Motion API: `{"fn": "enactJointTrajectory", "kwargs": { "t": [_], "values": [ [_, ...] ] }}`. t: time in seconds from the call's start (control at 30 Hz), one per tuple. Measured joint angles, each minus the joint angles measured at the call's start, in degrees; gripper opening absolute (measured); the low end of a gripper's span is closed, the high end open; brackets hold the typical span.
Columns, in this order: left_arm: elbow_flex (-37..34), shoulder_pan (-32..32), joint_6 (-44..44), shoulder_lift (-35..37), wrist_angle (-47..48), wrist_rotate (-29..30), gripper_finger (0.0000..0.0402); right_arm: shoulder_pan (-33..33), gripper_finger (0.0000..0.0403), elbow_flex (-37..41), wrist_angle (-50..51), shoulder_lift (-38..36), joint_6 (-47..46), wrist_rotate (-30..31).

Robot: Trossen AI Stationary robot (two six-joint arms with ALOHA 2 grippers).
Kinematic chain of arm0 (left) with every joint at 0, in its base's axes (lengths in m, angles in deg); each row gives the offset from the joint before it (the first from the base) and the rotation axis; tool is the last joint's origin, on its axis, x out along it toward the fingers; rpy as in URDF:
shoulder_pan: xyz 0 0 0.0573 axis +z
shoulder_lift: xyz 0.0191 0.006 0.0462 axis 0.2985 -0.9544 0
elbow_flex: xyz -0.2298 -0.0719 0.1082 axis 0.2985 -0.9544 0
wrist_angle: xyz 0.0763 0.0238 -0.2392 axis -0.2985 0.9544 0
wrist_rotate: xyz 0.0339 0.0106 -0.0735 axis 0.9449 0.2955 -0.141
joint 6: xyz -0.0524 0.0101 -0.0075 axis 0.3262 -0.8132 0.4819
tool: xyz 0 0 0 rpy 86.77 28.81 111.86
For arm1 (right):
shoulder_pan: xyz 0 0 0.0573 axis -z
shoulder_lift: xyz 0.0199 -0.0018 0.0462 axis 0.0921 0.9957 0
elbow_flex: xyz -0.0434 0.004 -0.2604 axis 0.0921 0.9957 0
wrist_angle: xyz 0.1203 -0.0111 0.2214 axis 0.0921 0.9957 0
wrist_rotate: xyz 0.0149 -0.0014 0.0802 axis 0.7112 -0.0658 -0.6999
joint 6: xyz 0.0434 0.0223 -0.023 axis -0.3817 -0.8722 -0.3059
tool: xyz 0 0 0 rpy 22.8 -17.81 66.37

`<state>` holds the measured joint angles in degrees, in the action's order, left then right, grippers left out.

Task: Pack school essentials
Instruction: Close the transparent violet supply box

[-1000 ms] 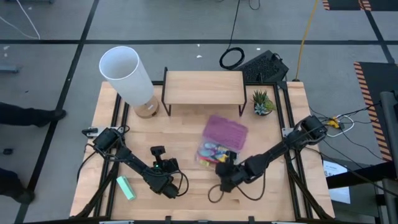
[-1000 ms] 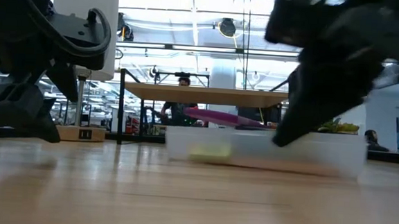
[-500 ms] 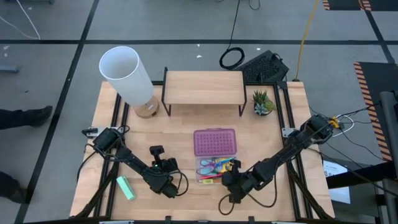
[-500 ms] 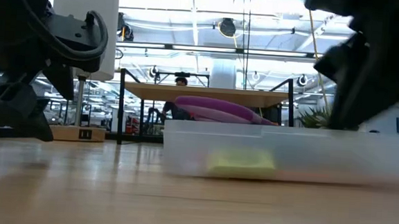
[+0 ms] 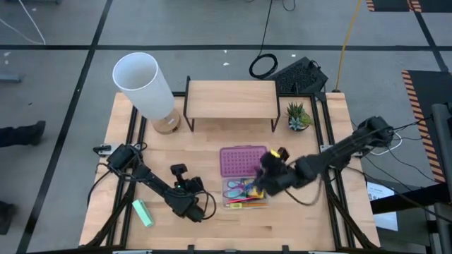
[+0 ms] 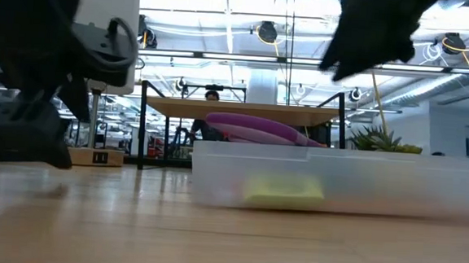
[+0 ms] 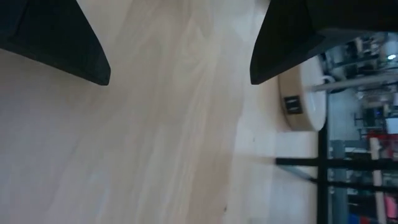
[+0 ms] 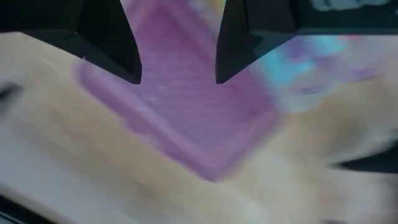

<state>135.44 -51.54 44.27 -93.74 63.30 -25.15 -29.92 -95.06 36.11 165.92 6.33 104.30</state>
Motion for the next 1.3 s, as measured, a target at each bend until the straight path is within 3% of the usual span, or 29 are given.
{"fn": "enactJointTrajectory", "kwargs": {
  "t": [0.1, 0.27, 0.47, 0.73, 0.93, 1.1, 1.3],
  "values": [
    [0.0, 0.1, -1.2, 0.0, -2.2, 0.3, 0.039, 4.7, 0.0198, 2.7, 1.5, 0.1, -2.1, -3.2],
    [0.0, 0.0, -1.7, 0.0, -2.3, 0.4, 0.039, 10.6, 0.0193, 10.4, -7.6, 0.1, -0.8, -9.9],
    [0.0, 0.3, -2.2, 0.0, -2.3, 0.6, 0.039, 15.0, 0.0192, 16.4, -8.8, 0.1, -2.7, -9.8],
    [0.0, 1.4, -2.3, 0.0, -2.7, 0.7, 0.039, 15.7, 0.0185, 17.3, -10.1, 0.1, 0.5, -9.7],
    [0.0, 1.4, -2.1, 0.0, -2.1, 0.7, 0.039, 15.7, 0.0122, 17.4, -10.5, 0.1, 1.4, -9.6],
    [0.0, -0.6, 3.1, 2.1, 4.0, 1.0, 0.039, 15.7, 0.0061, 20.1, -16.2, 0.1, 1.8, -9.2],
    [0.0, -2.8, 6.7, 8.1, 4.7, 4.1, 0.039, 14.6, 0.0008, 23.2, -23.3, 0.1, 3.2, -4.1]
  ]
}}
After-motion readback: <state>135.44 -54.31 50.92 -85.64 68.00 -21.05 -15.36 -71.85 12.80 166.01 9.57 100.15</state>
